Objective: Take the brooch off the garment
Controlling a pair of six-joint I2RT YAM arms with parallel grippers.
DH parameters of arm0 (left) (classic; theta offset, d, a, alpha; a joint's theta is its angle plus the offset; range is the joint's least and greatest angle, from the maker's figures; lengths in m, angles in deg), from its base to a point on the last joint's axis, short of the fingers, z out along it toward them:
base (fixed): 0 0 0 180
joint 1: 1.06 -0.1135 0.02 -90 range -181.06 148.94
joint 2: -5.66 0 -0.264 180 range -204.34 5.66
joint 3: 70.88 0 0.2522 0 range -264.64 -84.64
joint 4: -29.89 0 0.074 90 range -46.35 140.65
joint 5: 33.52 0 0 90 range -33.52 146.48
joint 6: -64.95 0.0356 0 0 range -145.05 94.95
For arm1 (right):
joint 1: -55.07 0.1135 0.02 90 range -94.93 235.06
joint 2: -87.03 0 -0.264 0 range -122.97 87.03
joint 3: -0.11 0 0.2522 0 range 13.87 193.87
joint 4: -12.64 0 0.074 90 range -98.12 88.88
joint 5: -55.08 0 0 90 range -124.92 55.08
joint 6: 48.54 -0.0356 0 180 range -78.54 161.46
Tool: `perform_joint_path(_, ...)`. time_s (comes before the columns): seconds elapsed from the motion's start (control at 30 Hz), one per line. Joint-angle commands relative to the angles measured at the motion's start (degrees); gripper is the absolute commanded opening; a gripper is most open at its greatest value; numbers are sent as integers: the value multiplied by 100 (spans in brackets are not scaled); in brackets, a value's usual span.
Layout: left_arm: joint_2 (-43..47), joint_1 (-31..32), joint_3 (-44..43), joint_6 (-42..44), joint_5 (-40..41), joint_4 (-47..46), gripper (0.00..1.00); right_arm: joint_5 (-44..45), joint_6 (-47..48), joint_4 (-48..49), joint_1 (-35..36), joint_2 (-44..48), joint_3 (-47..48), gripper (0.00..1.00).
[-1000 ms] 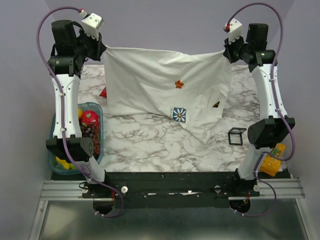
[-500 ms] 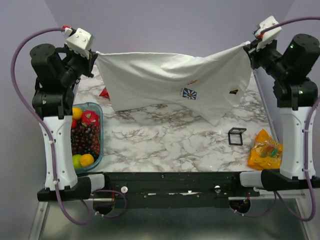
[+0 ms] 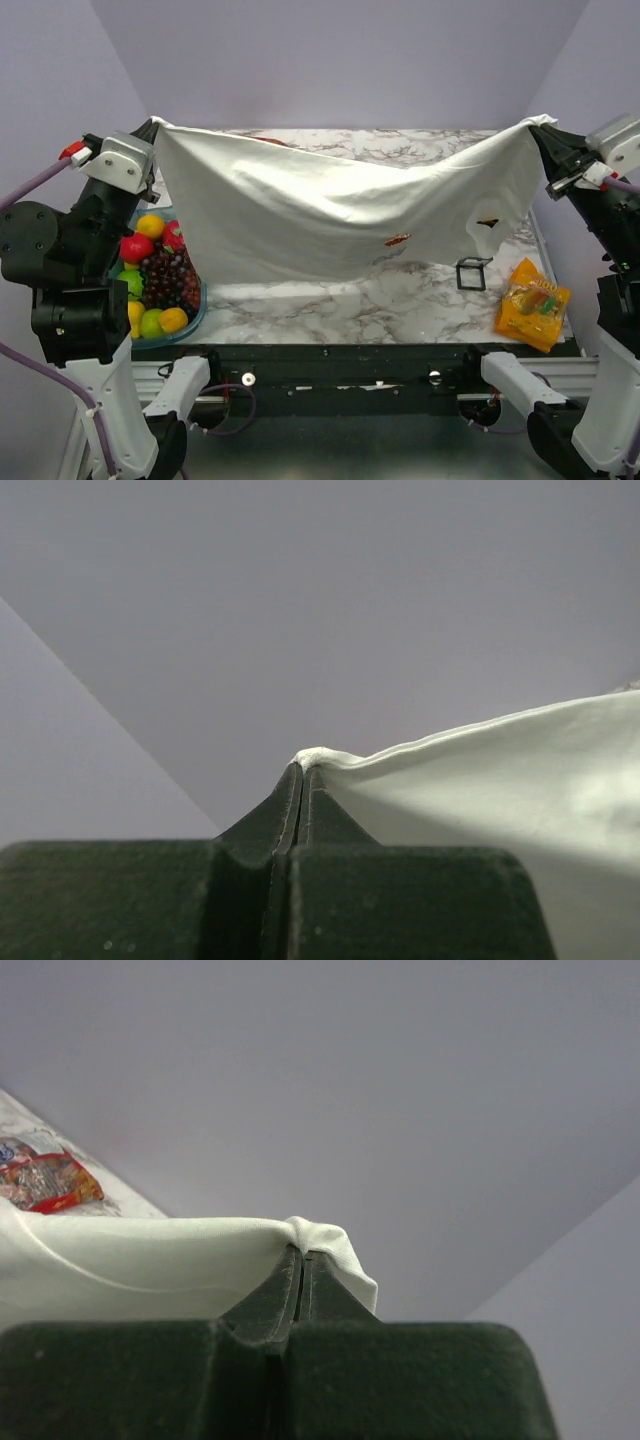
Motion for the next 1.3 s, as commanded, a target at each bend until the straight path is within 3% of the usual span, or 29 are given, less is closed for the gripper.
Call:
perform_joint_path(0.0, -30, -36, -212, 139, 265, -129, 0, -132, -230, 507, -17, -56, 237, 0)
perform_joint_path(0.13, -30, -36, 227, 253, 300, -128, 0, -212, -37, 524, -9, -39, -288, 1)
perform_joint_path(0.33, -56, -36, 1527, 464, 353, -506, 0, -133, 324, 1341, -9, -12, -2038, 1)
perform_joint_path(0.5, -600, -36, 2747, 693, 283, -822, 0, -360, 333, 1745, -17, -1124, -2540, 1)
perform_joint_path(0.7, -2146, -28, 3208, 851, 370, -1429, 0, -529, 551, 1816, 18, -3077, -2067, 1)
perform_joint_path(0.8, -3165, -28, 2640, 895, 432, -1263, 0, -100, 631, 1817, 18, -4369, -1479, 31)
perform_joint_path(0.83, -3377, -28, 2427, 852, 432, -1201, 4, 7, 623, 1764, 18, -4989, -1199, 41)
perform_joint_path(0.87, -3692, -10, 2225, 642, 441, -1088, 25, 78, 553, 1607, 18, -5213, -691, 44)
perform_joint_path(0.97, -3906, 234, 1617, 325, 502, -1156, 42, 175, 306, 1526, 105, -5567, -160, 50)
perform_joint_path(1.1, -3871, 982, 1624, 227, 450, -1148, 51, -235, 412, 1360, 430, -5347, -316, 51)
perform_joint_path(1.27, -4099, 1765, 1968, -333, -94, -893, 54, -1476, -789, 105, 703, -5645, -203, 39)
